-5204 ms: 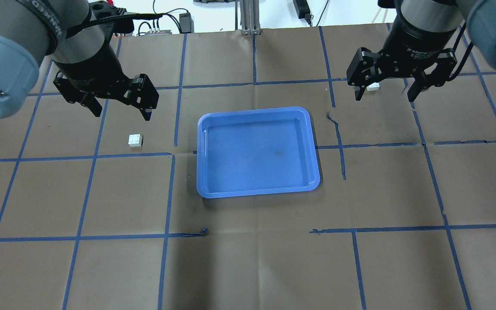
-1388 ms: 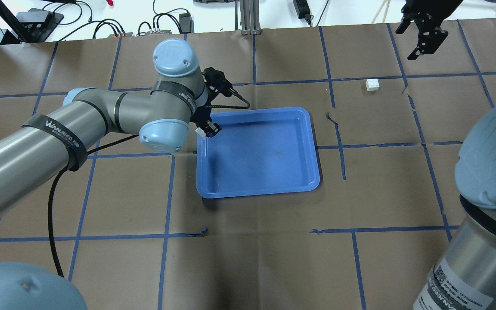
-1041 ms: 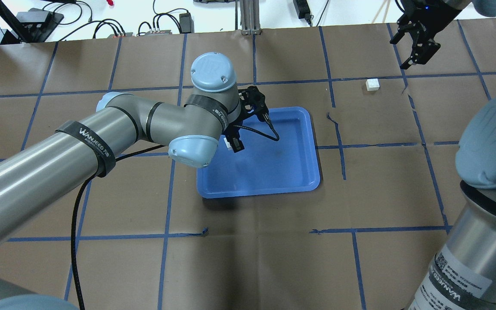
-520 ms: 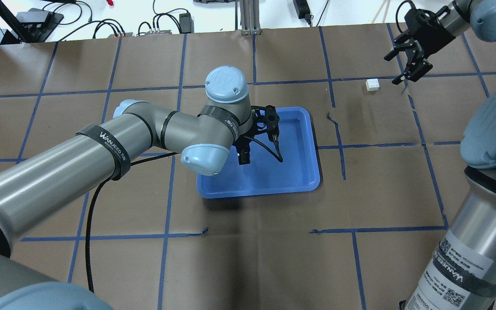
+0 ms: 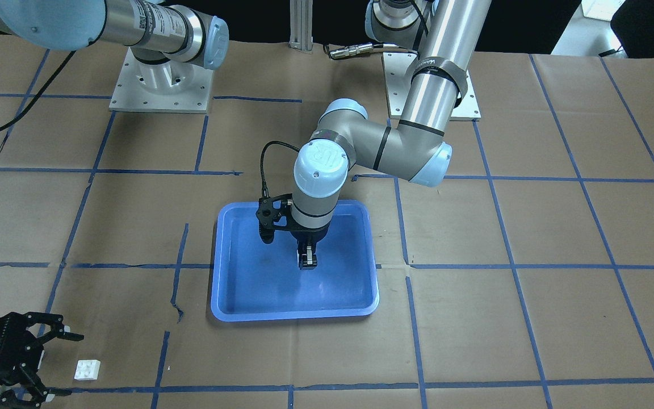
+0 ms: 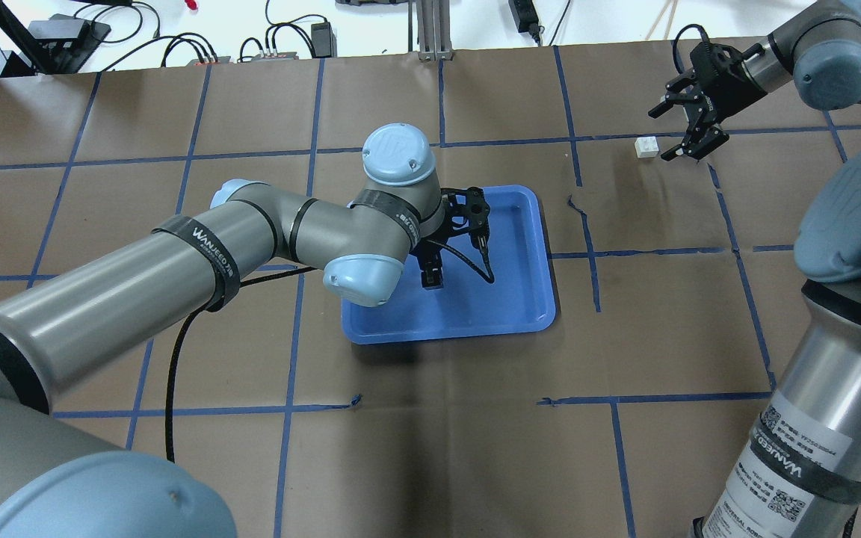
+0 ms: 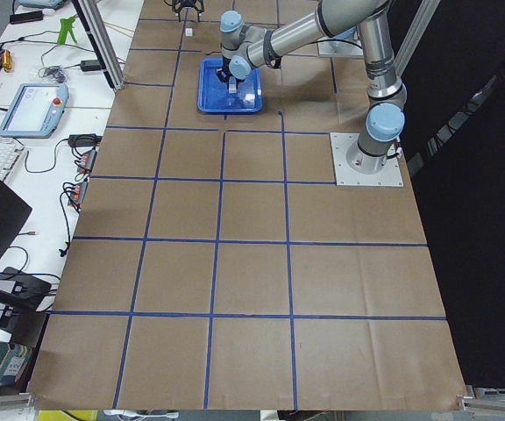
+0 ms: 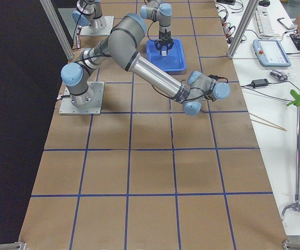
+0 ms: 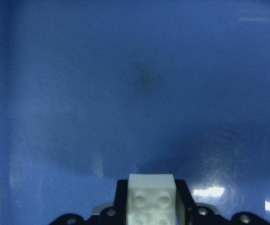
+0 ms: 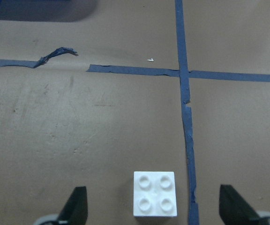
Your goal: Assemble white blocks and place on blue tray
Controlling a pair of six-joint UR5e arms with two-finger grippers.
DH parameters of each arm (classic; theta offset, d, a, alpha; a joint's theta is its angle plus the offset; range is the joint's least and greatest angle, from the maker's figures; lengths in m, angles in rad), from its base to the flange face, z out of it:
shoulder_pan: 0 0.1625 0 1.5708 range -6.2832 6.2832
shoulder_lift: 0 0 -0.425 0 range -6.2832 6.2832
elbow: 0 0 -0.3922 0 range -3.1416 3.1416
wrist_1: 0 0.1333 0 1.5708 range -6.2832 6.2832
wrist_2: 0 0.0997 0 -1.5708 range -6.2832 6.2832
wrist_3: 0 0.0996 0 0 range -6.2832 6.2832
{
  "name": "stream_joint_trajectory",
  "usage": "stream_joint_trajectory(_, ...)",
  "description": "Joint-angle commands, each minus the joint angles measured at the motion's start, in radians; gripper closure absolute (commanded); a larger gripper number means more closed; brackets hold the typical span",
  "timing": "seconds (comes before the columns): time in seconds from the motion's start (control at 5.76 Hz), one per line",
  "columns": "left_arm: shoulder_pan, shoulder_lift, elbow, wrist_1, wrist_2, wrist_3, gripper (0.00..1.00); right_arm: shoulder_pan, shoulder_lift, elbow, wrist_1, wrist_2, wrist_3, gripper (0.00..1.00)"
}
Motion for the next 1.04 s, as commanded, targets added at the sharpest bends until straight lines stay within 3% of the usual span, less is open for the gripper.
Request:
stream_joint_trajectory(0.0,0.001,0.032,0.004,-0.006,0.001,-0.002,0.01,0.000,0.002,0.036,-0.023,0.000,-0.026,0.00)
stream_joint_trajectory(0.17,0.004,0.084,0.005,-0.028,0.007,-0.005,0.01,0.000,0.004,0.039,-0.023,-0.004,-0.024,0.00)
stream_joint_trajectory(0.52,0.070,0.290,0.009,-0.273,0.007,-0.058,0.01,0.000,0.010,0.038,-0.038,0.003,-0.023,0.06)
stream_joint_trajectory(0.87,0.168,0.536,0.062,-0.634,0.000,-0.065,0.01,-0.002,0.010,0.038,-0.066,0.003,-0.027,0.46)
